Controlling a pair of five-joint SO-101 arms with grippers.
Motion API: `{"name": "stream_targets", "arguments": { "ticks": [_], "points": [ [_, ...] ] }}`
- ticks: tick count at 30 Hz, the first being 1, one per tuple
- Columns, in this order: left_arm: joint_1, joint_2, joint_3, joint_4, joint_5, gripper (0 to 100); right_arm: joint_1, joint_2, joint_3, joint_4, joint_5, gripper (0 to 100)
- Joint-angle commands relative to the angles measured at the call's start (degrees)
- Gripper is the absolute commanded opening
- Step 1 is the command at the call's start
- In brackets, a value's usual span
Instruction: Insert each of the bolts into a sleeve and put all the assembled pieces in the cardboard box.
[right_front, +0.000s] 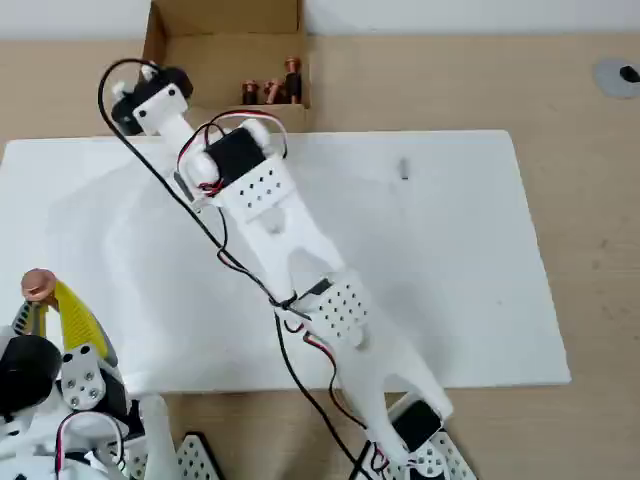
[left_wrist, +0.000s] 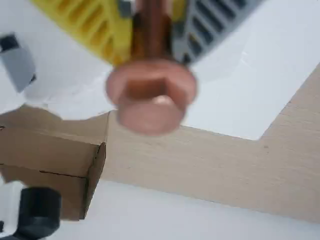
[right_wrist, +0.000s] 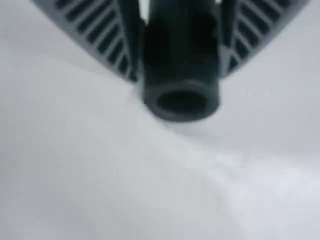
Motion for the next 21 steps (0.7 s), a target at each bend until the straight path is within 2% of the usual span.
{"name": "stream_targets", "arguments": {
  "ticks": [1,9,21],
  "points": [
    [-0.97,-0.22,-2.29,-0.09,0.09,1,1.80,-8.04,-3.56,0.70,2.37,0.9],
    [-0.97,-0.22,-1.85,-0.09,0.18,1,2.86,-21.85,-3.56,0.79,7.12,0.9],
    [-0.88,-0.13,-2.29,-1.49,0.70,1,2.86,-38.90,-3.47,0.88,7.12,0.9]
  ]
}}
